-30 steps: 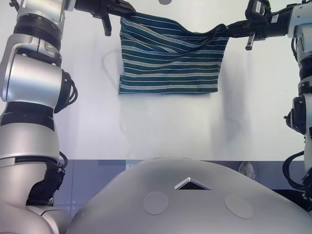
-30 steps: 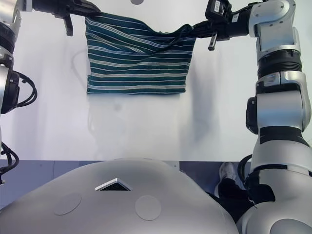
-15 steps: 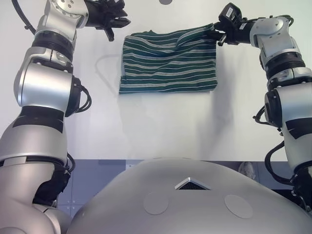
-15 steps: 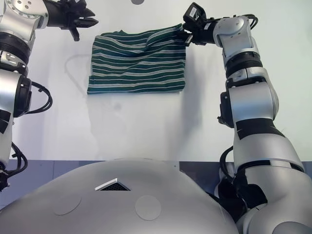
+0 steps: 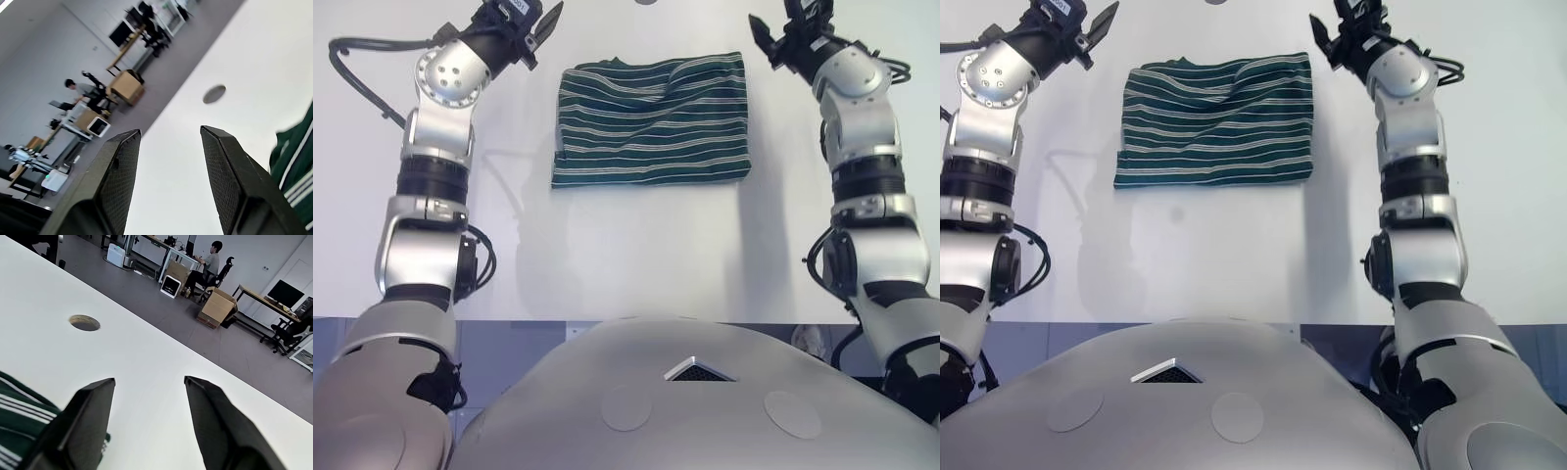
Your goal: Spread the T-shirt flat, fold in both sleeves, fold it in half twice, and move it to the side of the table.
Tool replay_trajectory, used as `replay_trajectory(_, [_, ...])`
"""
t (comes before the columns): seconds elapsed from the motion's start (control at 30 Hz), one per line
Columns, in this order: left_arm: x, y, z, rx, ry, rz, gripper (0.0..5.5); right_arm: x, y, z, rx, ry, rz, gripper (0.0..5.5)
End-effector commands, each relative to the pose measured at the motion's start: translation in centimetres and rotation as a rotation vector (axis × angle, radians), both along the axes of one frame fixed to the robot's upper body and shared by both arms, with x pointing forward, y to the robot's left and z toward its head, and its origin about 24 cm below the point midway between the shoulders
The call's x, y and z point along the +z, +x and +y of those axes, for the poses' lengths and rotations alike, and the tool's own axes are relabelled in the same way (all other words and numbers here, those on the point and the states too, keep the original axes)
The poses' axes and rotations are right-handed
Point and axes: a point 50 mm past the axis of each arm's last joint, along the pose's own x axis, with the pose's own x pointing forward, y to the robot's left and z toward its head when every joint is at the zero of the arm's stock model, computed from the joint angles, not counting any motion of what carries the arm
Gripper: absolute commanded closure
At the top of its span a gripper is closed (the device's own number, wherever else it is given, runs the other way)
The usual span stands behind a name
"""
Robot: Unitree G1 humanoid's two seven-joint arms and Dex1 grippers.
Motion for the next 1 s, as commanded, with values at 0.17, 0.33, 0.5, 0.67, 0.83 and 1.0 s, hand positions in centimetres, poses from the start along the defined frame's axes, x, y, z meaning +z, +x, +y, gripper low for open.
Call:
replay_trajectory(0.17, [8.1, -5.0, -2.2, 0.205, -0.649, -0.485, 3.28, 2.0, -8.1, 14.1, 0.444, 0.150, 0.113, 2.85])
replay_trajectory(0.33, [9.4, -4.8, -3.6, 0.207, -0.700, -0.499, 3.28, -0.9, -7.9, 19.1, 0.554, -0.090, 0.264, 2.85])
replay_trajectory(0.5, [9.2, -5.0, -3.2, 0.235, -0.699, -0.506, 3.28, -5.1, -8.9, 19.4, 0.625, -0.311, 0.360, 2.85])
replay_trajectory(0.67, [9.2, -4.9, -3.3, 0.237, -0.703, -0.504, 3.28, -6.0, -10.0, 14.3, 0.907, -0.552, 0.362, 2.85])
replay_trajectory(0.83, [9.9, -4.6, -3.7, 0.201, -0.703, -0.506, 3.28, -4.8, -13.3, 5.6, 1.333, -0.725, 0.390, 2.85])
replay_trajectory(1.0, [9.2, -4.7, -5.5, 0.041, -0.630, -0.412, 3.28, -3.7, -15.1, 0.6, 1.519, -0.936, 0.299, 2.85])
